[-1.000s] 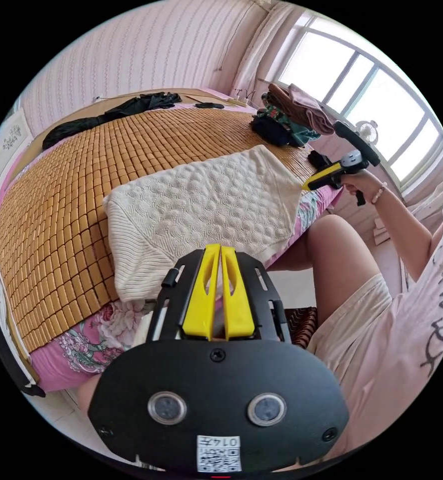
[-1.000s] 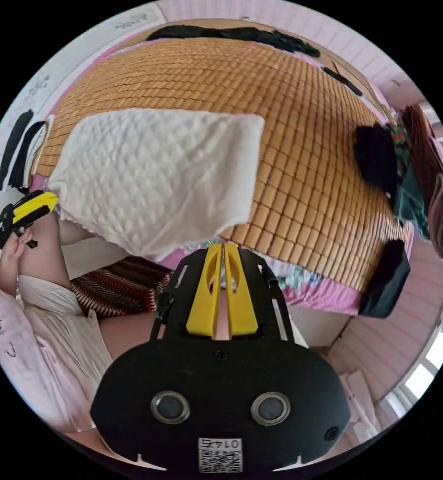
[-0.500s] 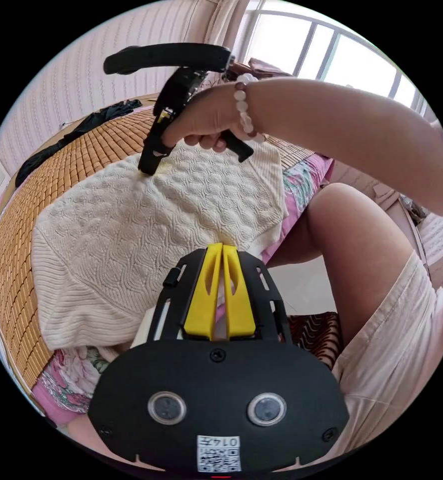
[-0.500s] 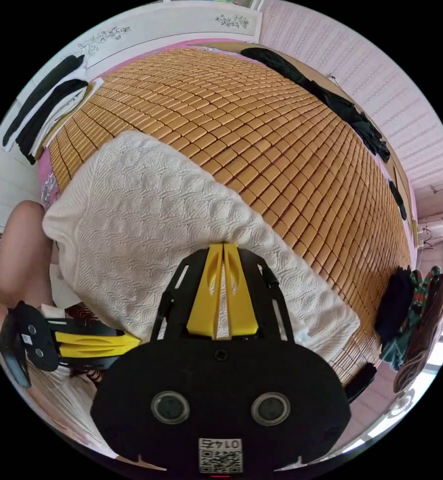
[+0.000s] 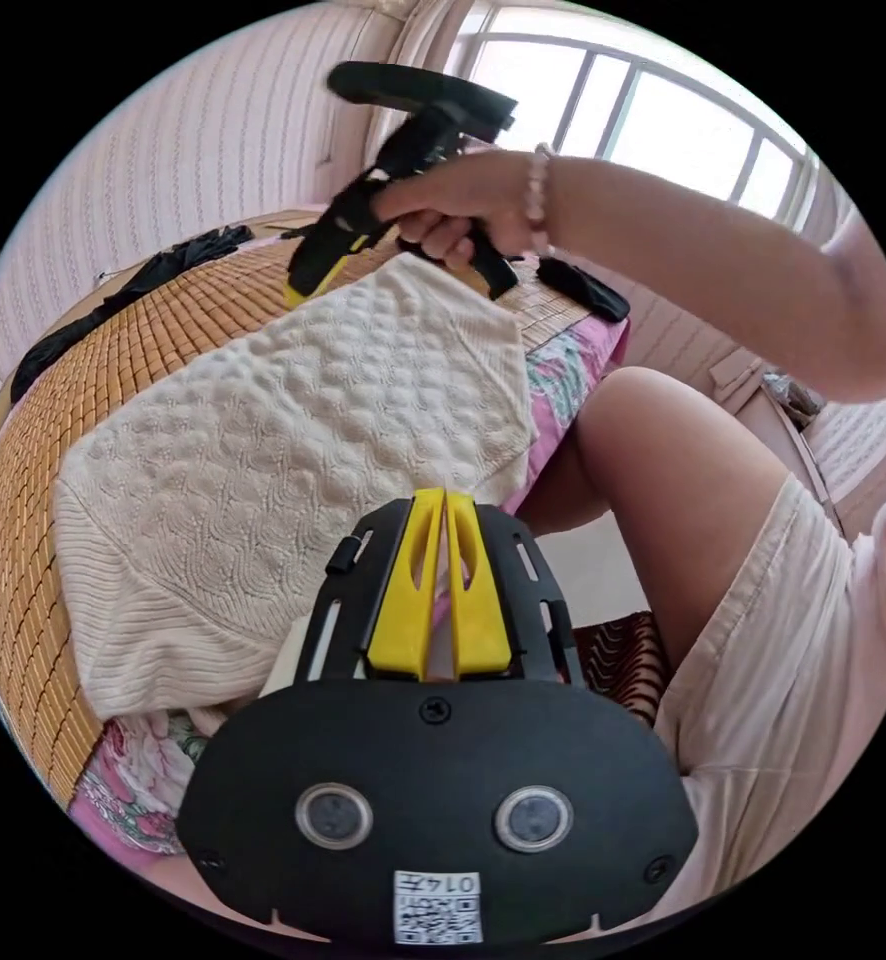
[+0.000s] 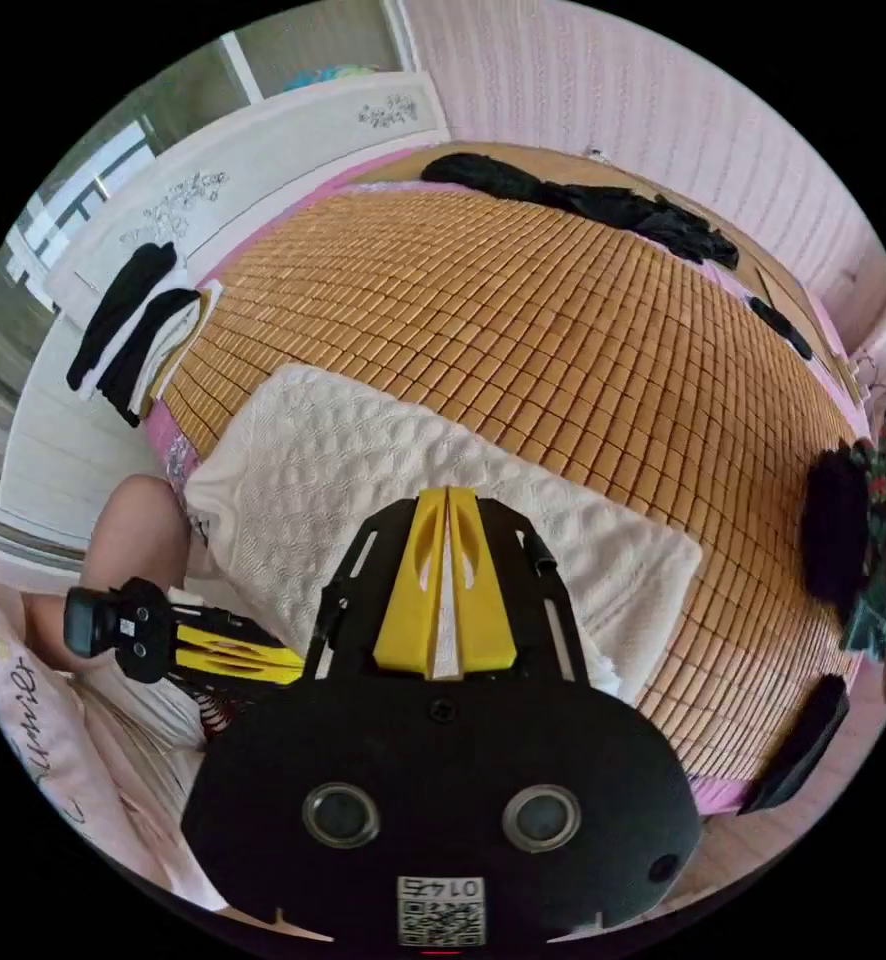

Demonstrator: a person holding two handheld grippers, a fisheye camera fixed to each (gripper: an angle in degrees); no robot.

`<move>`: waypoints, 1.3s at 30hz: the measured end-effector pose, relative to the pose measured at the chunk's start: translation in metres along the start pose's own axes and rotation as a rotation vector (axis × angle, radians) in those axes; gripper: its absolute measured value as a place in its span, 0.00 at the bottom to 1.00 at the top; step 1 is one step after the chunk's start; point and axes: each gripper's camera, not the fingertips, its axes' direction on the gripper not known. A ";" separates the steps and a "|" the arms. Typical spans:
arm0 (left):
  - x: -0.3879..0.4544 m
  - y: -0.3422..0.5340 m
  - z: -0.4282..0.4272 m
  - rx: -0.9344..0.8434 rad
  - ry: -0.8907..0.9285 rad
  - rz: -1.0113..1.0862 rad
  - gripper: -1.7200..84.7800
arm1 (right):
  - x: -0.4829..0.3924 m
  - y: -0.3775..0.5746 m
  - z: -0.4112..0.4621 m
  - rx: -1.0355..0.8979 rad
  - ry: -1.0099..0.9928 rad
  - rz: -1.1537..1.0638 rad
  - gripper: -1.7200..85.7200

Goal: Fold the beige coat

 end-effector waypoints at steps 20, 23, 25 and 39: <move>0.114 -0.106 0.111 -0.091 -0.118 0.080 0.07 | 0.189 0.234 -0.092 0.173 -0.348 0.682 0.18; 0.130 -0.118 0.117 -0.117 -0.119 0.111 0.12 | 0.205 0.251 -0.120 0.244 -0.347 0.708 0.18; 0.147 -0.130 0.134 -0.182 -0.098 0.154 0.14 | 0.215 0.259 -0.130 0.255 -0.348 0.725 0.18; 0.121 -0.181 0.076 -0.202 -0.112 0.070 0.02 | 0.251 0.277 -0.141 0.435 -0.591 0.921 0.22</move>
